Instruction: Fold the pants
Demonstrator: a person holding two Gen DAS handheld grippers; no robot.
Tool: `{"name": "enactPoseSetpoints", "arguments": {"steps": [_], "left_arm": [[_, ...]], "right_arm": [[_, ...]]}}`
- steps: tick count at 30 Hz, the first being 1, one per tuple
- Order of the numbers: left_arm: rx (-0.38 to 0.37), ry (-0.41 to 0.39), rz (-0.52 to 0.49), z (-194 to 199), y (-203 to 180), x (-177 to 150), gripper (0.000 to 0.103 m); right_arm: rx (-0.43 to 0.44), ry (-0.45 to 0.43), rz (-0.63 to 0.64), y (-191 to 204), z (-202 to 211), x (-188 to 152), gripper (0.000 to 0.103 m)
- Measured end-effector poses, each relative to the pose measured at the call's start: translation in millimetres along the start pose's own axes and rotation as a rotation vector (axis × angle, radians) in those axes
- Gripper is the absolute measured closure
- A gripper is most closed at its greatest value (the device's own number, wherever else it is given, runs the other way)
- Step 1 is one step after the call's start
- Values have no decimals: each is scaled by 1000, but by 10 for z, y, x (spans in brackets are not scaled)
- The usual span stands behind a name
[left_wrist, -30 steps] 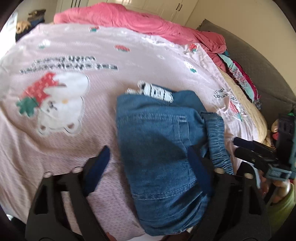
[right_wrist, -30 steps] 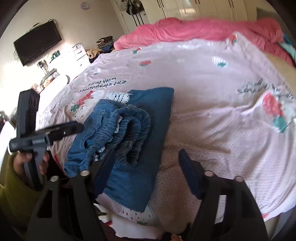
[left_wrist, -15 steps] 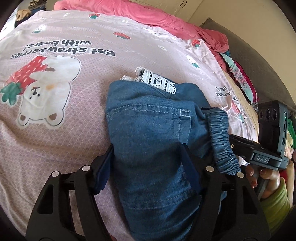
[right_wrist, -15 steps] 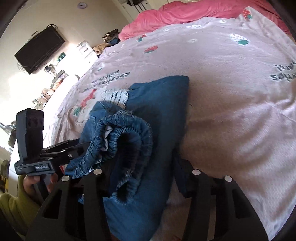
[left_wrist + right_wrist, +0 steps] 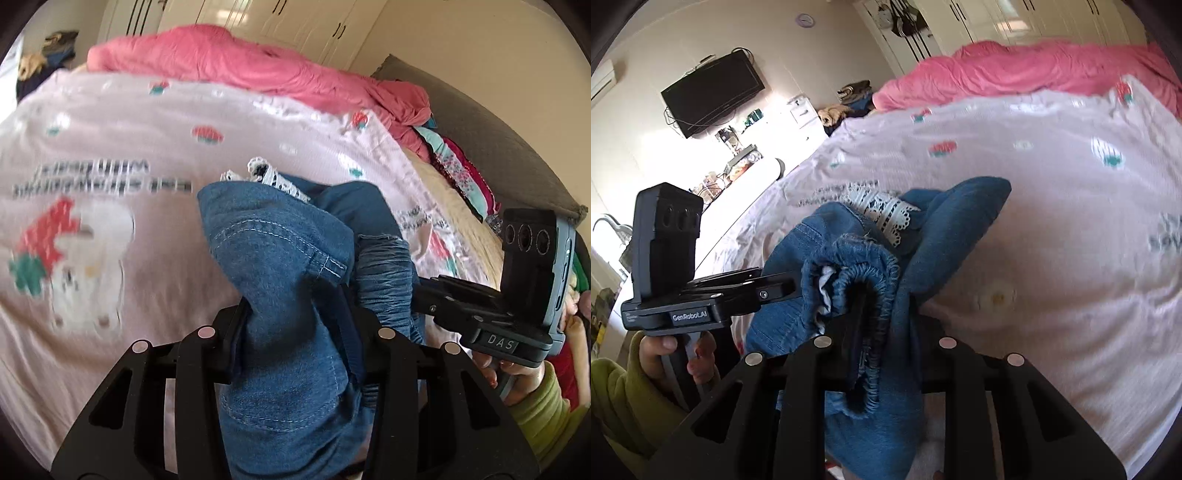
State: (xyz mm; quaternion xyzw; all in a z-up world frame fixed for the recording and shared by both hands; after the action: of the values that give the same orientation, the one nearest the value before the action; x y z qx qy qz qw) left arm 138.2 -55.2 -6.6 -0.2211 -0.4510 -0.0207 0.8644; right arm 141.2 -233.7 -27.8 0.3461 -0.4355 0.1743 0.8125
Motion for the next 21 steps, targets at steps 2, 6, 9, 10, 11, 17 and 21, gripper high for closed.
{"name": "enactPoseSetpoints", "arguments": {"steps": [2,6,9,10,11,17,21], "left_arm": [[5,-9,3,-86,22,119,68],[25,-3,-1,-301,91,257,68],[48,8,-9,-457,141,299,68],[54,12,-8,-504,162,306,68],[59,15,-8,-546,186,311,68],[83,31,-12,-724,311,238,68],[107,50,-11,-796,414,147,62]], "right_arm": [[-8,-22,5,-52,-51,160,83],[-29,-18,13,-190,-233,333,83],[-48,-6,25,-249,-384,391,83],[-54,-2,29,-275,-437,401,83],[-58,1,32,-297,-478,408,83],[-81,20,18,-430,-662,333,83],[-122,44,-8,-539,-710,201,81]]}}
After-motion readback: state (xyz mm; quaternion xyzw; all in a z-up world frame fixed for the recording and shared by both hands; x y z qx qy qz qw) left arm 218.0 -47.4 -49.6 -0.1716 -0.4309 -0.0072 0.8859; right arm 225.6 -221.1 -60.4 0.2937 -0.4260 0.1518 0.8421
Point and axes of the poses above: each gripper's, at about its wrist camera, not at the fingertips, and z roughly against the way its jaws point, y to its left, x to its top, the point moved 3 cm from there along -z, roughly the way its jaws point, and after that the axes turned 14 degrees about -y, right-handed, at the moved point
